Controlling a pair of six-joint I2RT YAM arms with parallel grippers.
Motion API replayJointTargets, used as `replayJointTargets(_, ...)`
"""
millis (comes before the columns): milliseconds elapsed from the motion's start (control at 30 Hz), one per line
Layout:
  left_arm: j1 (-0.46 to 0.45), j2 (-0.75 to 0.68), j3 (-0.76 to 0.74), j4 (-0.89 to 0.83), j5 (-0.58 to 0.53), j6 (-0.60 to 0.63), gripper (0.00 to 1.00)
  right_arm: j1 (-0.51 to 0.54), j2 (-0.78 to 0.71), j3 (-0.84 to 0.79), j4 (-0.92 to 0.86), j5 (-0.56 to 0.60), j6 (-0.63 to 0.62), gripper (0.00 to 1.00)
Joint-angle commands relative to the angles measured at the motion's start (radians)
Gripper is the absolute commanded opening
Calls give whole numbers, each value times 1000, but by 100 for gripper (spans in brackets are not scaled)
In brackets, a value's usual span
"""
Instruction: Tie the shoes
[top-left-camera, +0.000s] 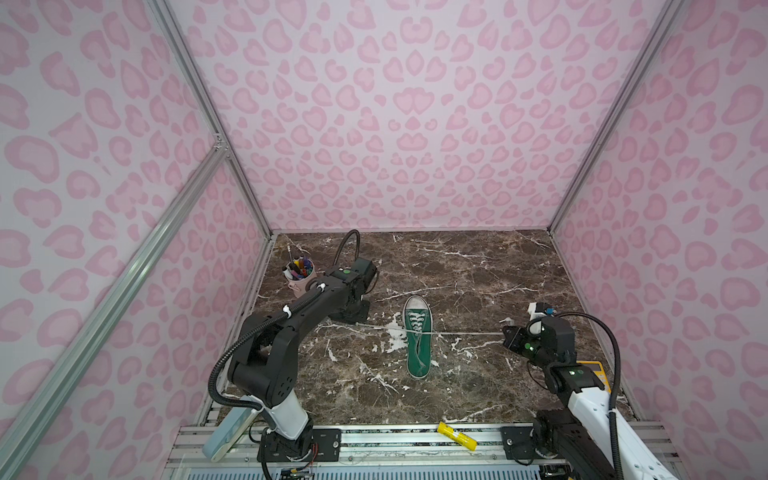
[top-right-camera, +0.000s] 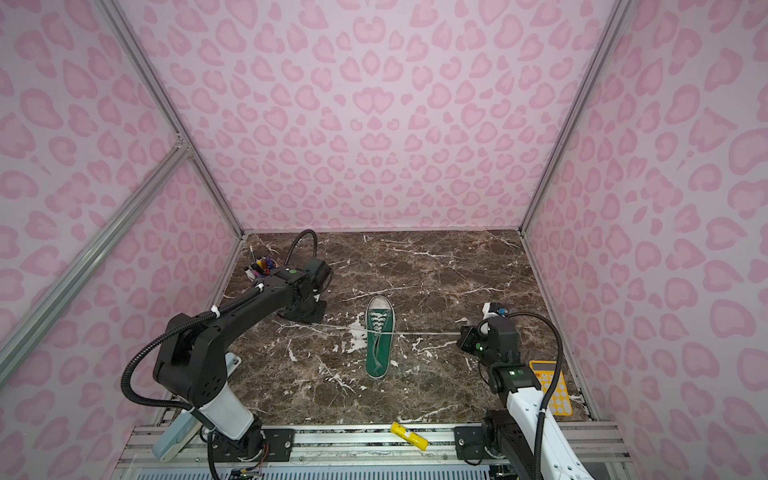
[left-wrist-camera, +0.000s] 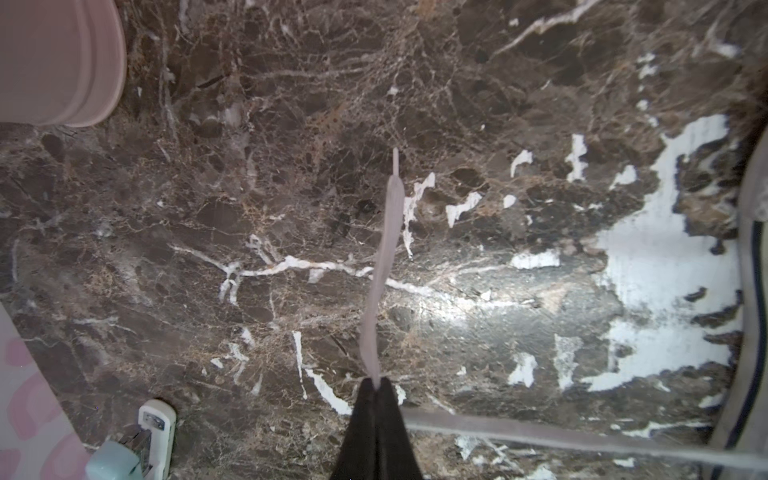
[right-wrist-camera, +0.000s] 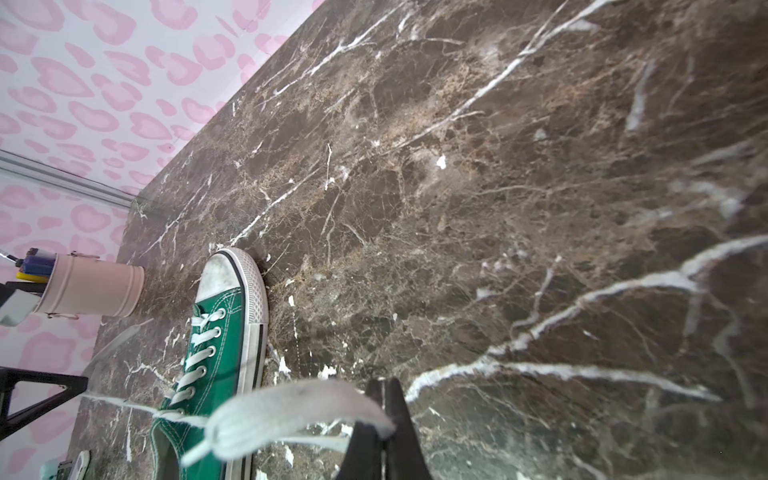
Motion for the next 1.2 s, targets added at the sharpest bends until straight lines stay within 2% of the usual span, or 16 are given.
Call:
replayJointTargets(0,4,-16,-3,-15,3,-15,3,-11,-5,-12,0,63,7,5)
replayJointTargets(200,5,-21,-31,-18,0,-29,3,-77,70,0,38,7,-30,5)
replayJointTargets(400,-6,-49,-46,15,46,-41,3,-66,126,64,41,-28,-83,5)
replayJointTargets(533,-21,-59,-44,41,82,-56,3,49,131,128,22,39,-124,6)
replayJointTargets(700,-39,-60,-62,66,102,-76,3,194,225,237,14,70,-154,6)
replayJointTargets(967,-58,-93,-154,145,138,-119,3,504,470,526,-31,179,-238,7)
replayJointTargets(1167,-89,-94,-204,211,168,-159,3,628,663,694,26,180,-239,7)
